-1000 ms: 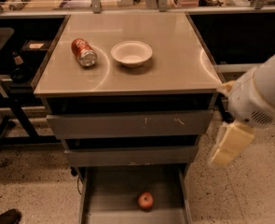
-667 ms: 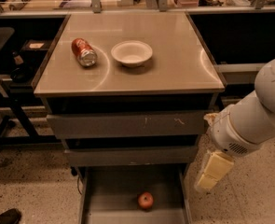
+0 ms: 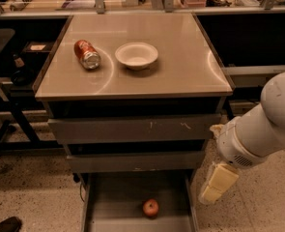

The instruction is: Pick apple from bottom drawer and place on counter

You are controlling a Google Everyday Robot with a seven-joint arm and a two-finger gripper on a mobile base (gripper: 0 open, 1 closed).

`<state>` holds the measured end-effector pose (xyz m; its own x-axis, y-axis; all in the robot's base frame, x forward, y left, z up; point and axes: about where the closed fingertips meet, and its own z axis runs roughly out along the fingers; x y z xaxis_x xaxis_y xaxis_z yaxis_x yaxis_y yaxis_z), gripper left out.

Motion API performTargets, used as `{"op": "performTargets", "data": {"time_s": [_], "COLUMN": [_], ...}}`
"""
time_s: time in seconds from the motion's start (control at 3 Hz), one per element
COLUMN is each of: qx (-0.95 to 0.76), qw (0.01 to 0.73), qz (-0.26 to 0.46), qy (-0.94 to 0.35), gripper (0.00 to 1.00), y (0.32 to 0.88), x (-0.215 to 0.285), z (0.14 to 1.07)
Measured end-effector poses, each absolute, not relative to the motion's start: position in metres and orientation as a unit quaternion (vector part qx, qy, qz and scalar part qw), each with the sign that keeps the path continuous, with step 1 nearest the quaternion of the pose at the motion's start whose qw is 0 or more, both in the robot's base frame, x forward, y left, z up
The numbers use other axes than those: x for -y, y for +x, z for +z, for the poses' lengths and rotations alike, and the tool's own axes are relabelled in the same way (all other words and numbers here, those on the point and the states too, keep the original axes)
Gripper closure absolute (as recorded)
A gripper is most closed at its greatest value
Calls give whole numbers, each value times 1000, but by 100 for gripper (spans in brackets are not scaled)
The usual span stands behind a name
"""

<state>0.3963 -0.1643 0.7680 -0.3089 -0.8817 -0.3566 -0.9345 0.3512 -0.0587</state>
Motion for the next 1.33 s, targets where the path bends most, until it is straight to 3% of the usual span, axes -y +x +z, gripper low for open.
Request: {"op": "performTargets", "data": {"time_s": [1.0,1.33], "qx": [-842,-843], "qw": [146,147], "qz": [123,125], "qy": [-504,-503], "gripper": [0,0], "y": [397,396], "x": [154,153], "z": [595,593]}}
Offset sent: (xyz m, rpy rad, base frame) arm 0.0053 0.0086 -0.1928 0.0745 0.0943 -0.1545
